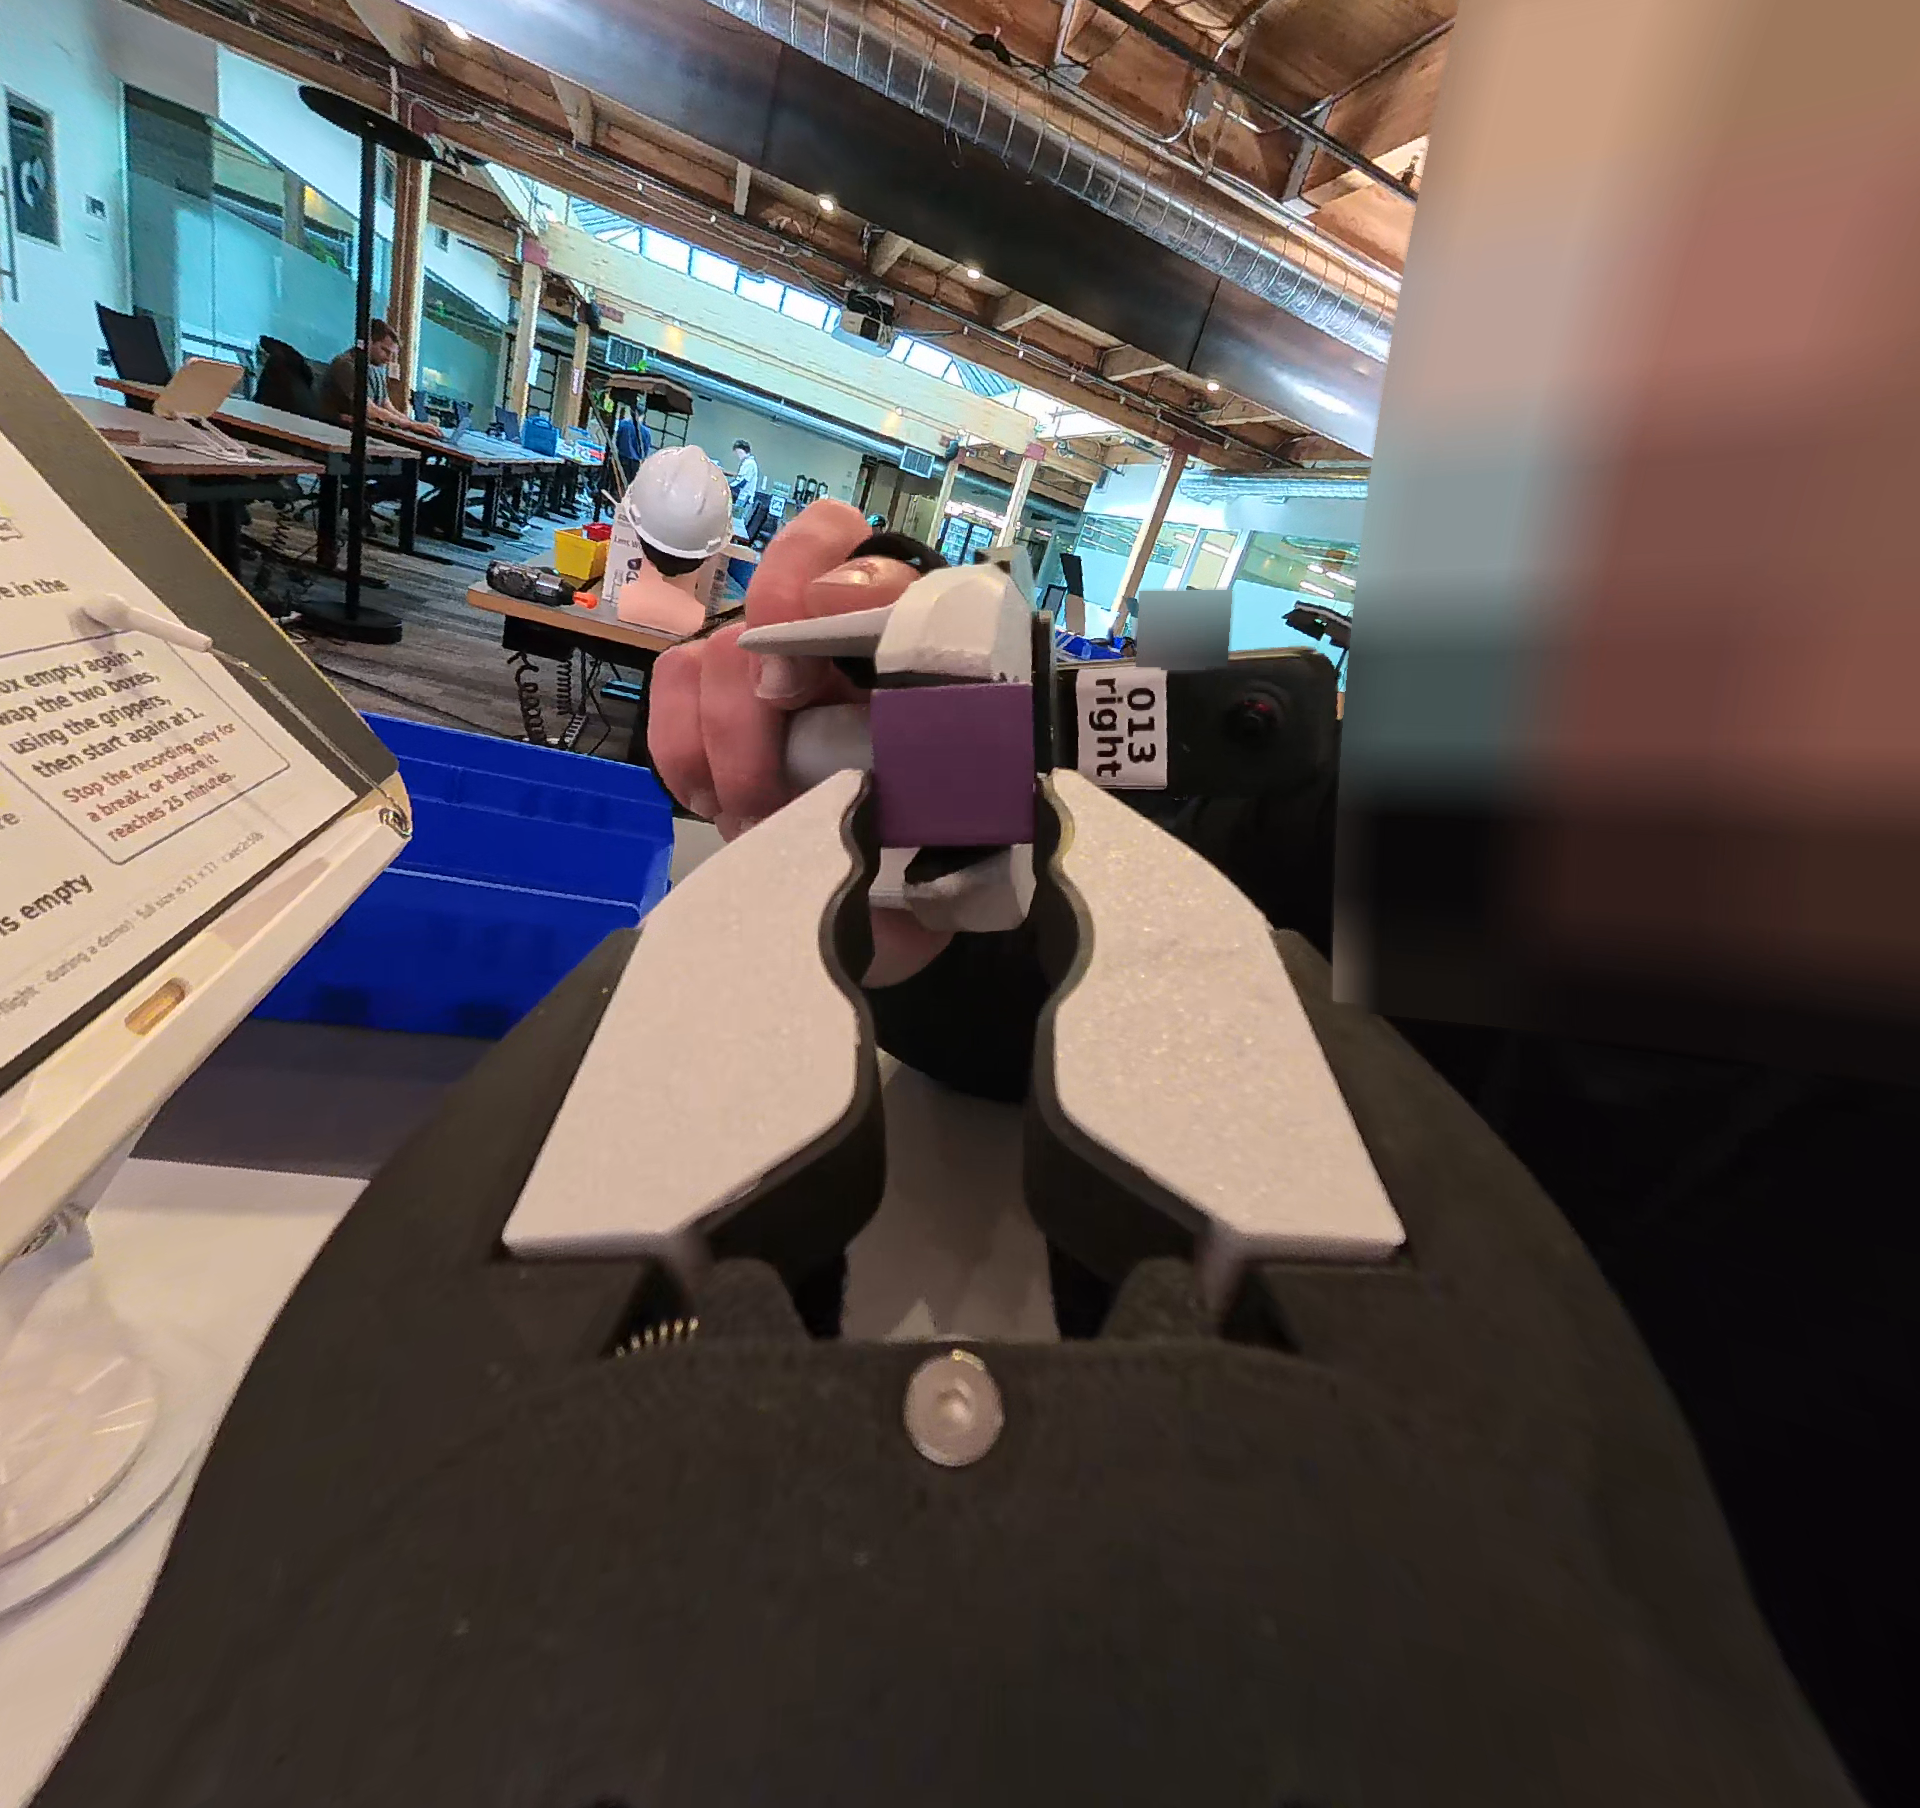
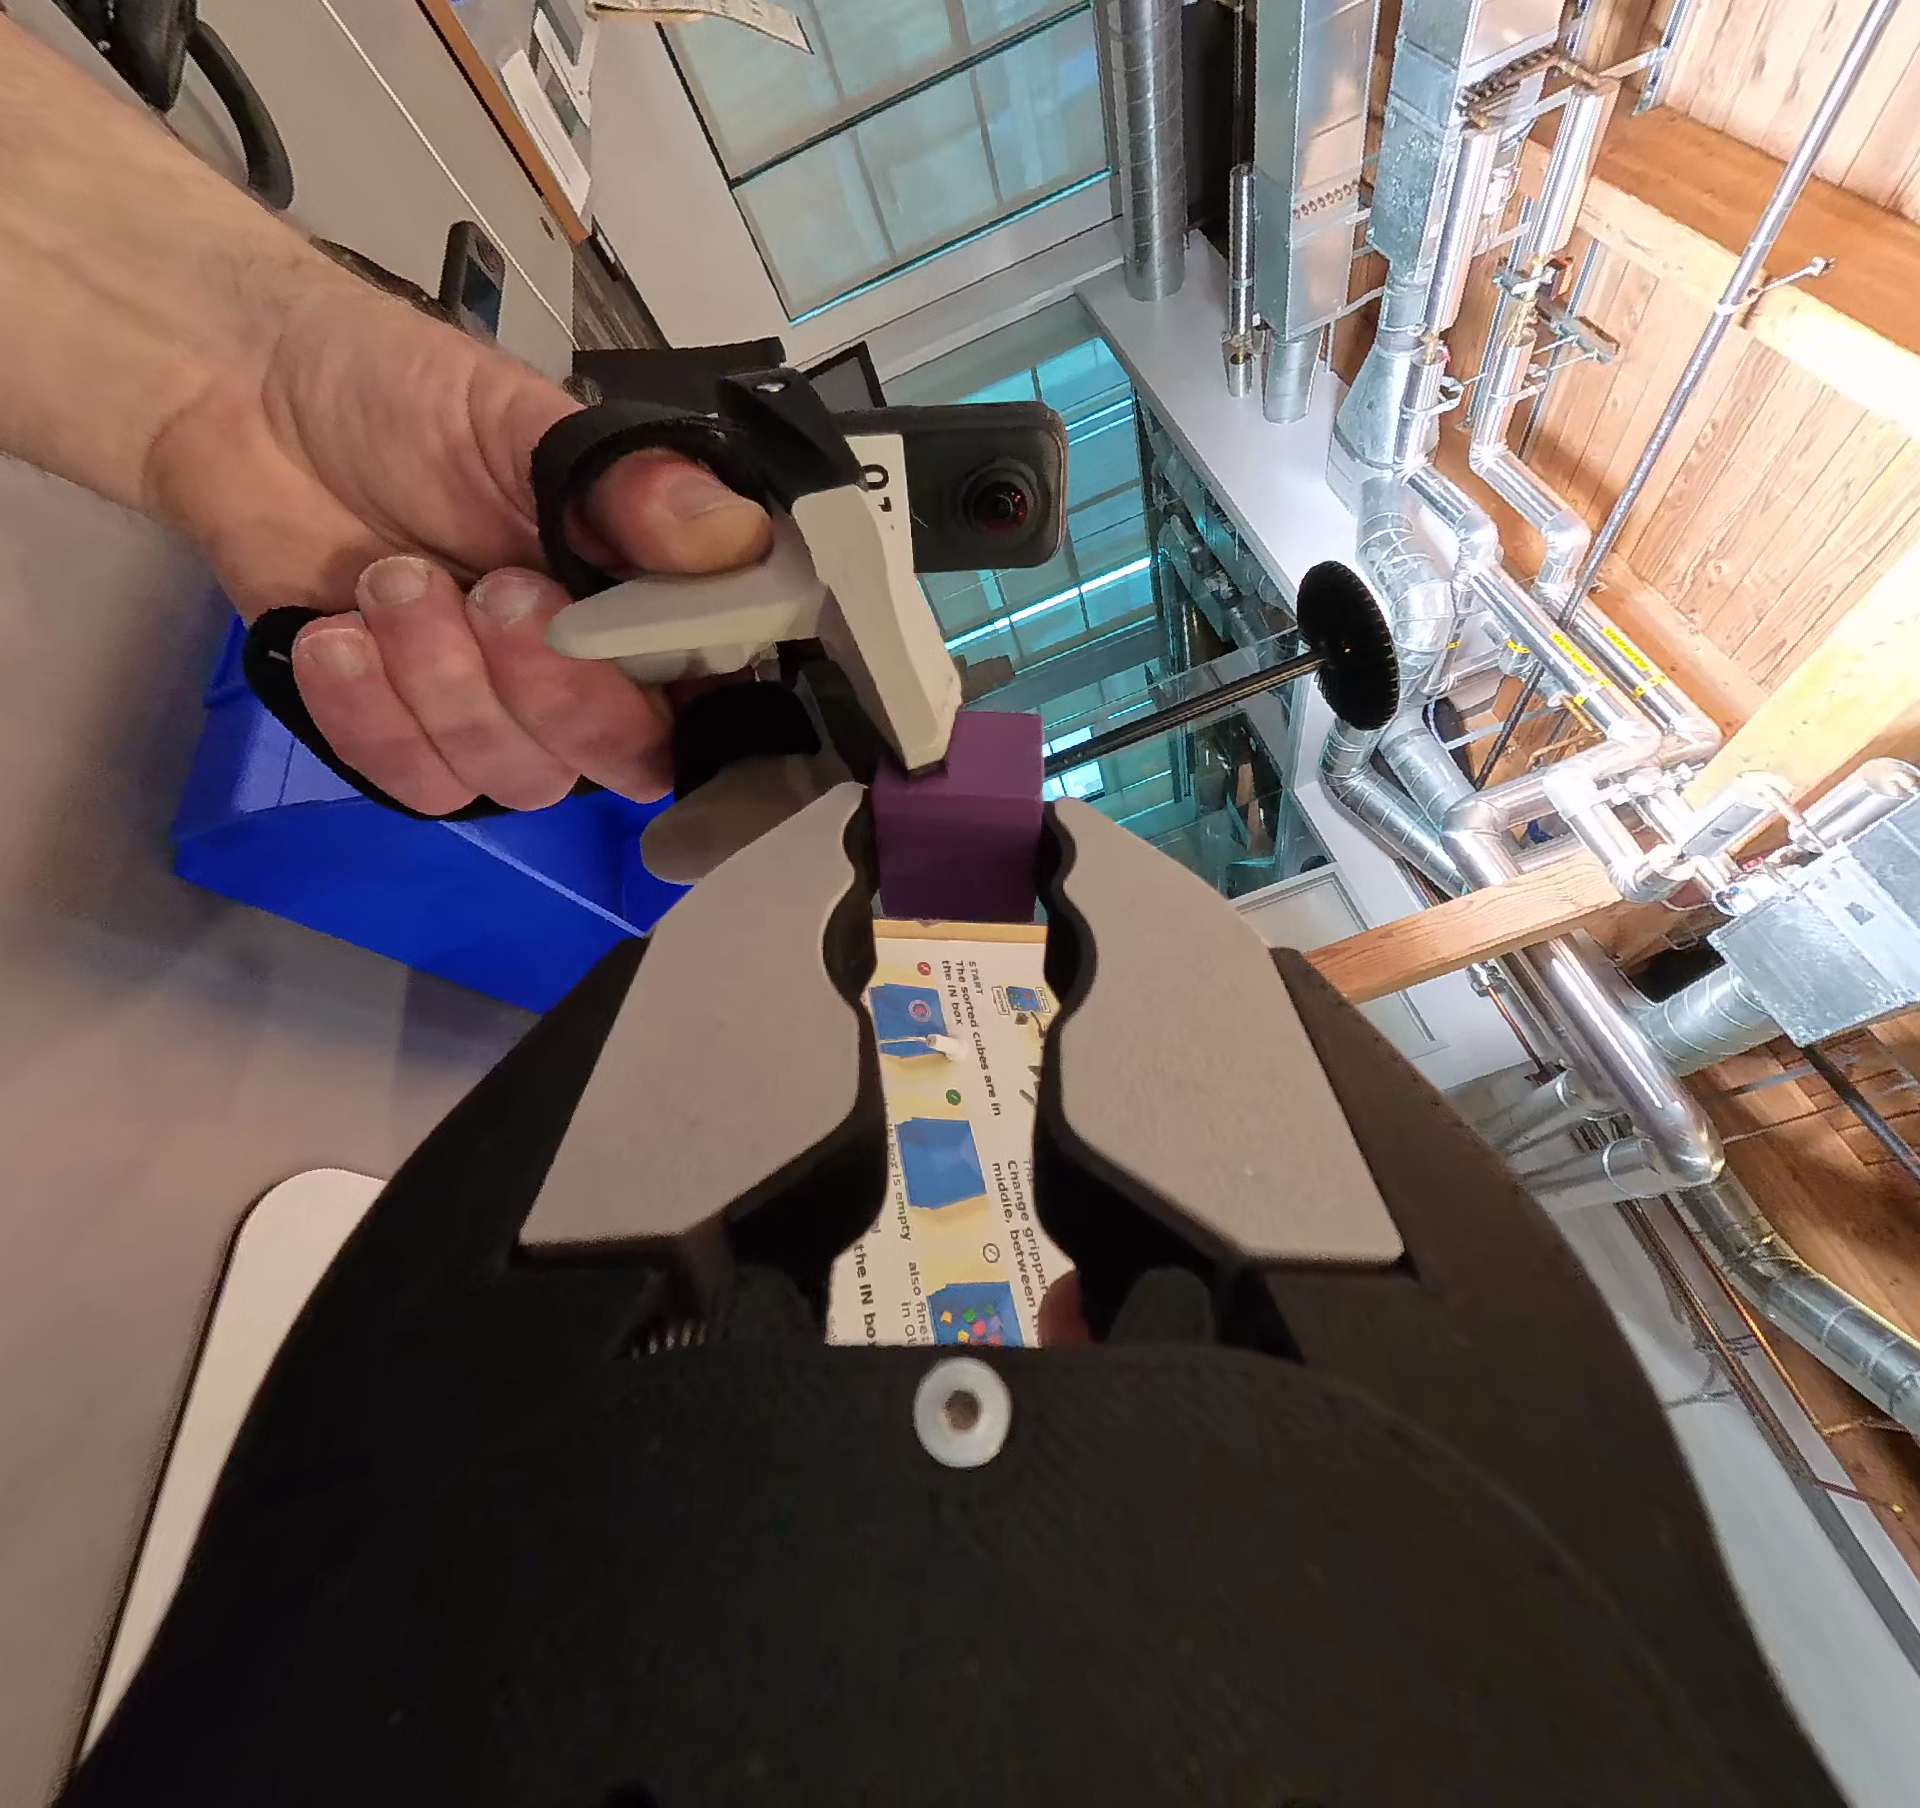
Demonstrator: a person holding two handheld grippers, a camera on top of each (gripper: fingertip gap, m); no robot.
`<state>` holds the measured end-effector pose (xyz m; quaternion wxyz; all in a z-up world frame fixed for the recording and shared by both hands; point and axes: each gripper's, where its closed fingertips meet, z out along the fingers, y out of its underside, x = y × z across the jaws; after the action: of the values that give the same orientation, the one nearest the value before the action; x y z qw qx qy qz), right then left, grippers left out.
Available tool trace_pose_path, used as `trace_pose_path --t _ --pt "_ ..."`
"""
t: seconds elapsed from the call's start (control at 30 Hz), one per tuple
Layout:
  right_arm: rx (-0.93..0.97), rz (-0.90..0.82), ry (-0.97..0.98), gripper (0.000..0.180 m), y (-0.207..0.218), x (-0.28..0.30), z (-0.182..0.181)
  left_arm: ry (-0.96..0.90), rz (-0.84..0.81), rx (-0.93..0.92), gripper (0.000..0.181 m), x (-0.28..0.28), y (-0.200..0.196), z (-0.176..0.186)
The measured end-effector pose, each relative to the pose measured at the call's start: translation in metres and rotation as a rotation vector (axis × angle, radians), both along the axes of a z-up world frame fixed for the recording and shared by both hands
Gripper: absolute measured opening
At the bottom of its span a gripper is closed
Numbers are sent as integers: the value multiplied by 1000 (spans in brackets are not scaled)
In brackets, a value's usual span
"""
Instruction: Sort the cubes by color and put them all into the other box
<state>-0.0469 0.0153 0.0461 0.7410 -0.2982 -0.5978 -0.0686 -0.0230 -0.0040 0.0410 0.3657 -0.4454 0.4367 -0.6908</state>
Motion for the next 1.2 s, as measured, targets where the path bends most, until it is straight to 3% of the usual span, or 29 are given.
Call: trace_pose_path --t 0.17,0.27,0.37,0.6,0.87,1.2 --pt "-26 -7 -9 29 0 1 0 -32 -27 -38 27 -1 0 2" --pt "-30 -26 -25 29 0 9 4 -43 18 -40 13 -6 7 6" --pt "-75 -41 -37 28 1 29 13 27 130 87 0 -14 10 5" --pt "-221 -219 -188 29 23 129 0 197 344 382 0 -14 -2 24" --pt "-536 -498 -470 29 68 268 -72 243 345 545 0 35 -26 39" --pt "-899 -670 -705 29 95 364 -157 290 315 627 0 93 -24 35"
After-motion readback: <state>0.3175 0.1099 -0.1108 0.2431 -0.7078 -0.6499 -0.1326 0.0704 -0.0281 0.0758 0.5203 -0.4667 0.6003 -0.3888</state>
